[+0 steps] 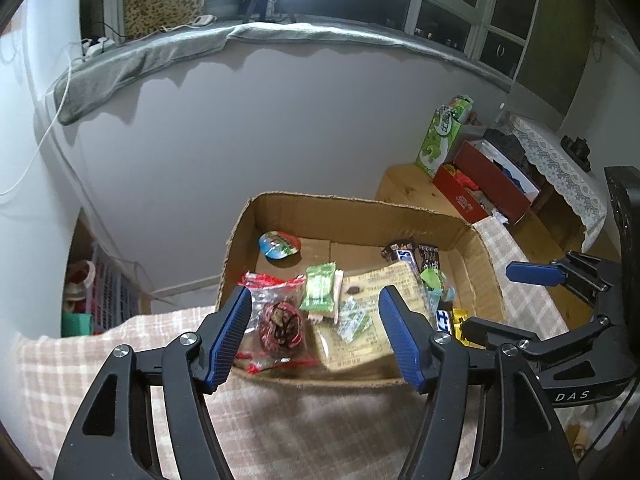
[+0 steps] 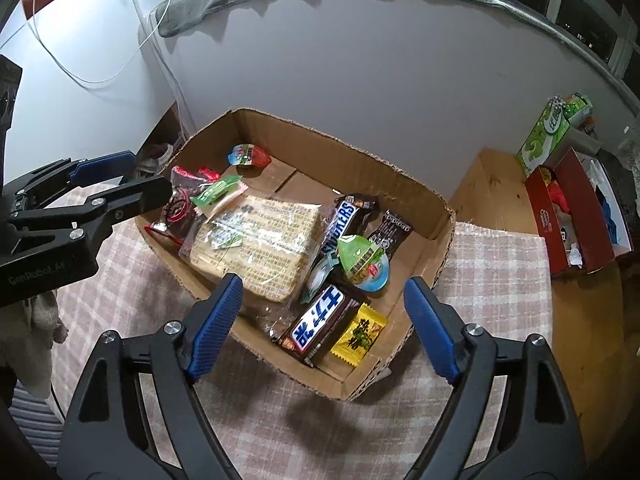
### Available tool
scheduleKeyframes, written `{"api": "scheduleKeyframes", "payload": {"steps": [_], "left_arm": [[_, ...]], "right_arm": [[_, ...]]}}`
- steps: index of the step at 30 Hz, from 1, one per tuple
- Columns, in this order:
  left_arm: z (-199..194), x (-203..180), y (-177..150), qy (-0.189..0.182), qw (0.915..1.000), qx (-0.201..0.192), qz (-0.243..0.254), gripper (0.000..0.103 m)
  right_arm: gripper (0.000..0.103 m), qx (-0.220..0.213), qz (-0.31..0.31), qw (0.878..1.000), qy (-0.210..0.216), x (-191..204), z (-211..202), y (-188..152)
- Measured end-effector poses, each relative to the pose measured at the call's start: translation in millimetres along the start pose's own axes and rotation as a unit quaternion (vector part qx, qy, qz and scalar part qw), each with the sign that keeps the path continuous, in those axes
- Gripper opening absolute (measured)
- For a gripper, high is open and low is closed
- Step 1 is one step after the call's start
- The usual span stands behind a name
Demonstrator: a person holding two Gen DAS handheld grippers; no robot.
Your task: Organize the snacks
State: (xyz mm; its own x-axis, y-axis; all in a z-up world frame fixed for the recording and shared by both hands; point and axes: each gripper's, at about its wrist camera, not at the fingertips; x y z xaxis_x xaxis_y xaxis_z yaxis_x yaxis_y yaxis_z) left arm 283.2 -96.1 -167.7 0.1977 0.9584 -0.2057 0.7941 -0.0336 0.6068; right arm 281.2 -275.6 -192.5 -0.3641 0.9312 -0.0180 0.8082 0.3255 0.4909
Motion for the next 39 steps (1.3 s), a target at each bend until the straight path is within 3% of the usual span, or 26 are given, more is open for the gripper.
{"api": "scheduleKeyframes", "payload": {"steps": [15,39], "left_arm": [[-54,3,-13,0.010,0.9995,-0.008,-0.030,0.066],[-167,-6,-54,0.015,0.9962,-0.064,-0.058,0.067]], "right_arm": [[0.085,-0.005,0.014,1.000,-0.015,10,-48,-16],[0.085,-0.063,0.039,0.995,-0.064,66,-158,-45]]}}
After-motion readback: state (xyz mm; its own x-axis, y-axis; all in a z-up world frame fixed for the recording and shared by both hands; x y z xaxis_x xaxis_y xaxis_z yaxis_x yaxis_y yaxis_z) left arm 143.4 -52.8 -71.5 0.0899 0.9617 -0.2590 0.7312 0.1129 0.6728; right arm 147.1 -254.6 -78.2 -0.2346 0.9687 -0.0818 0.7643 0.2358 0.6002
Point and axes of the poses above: each gripper's, at about its wrist camera, not at the fingertips, and z roughly the way its jaws point, x to its left, y to its top, and after that the axes turned 8 degrees about -z, right-handed
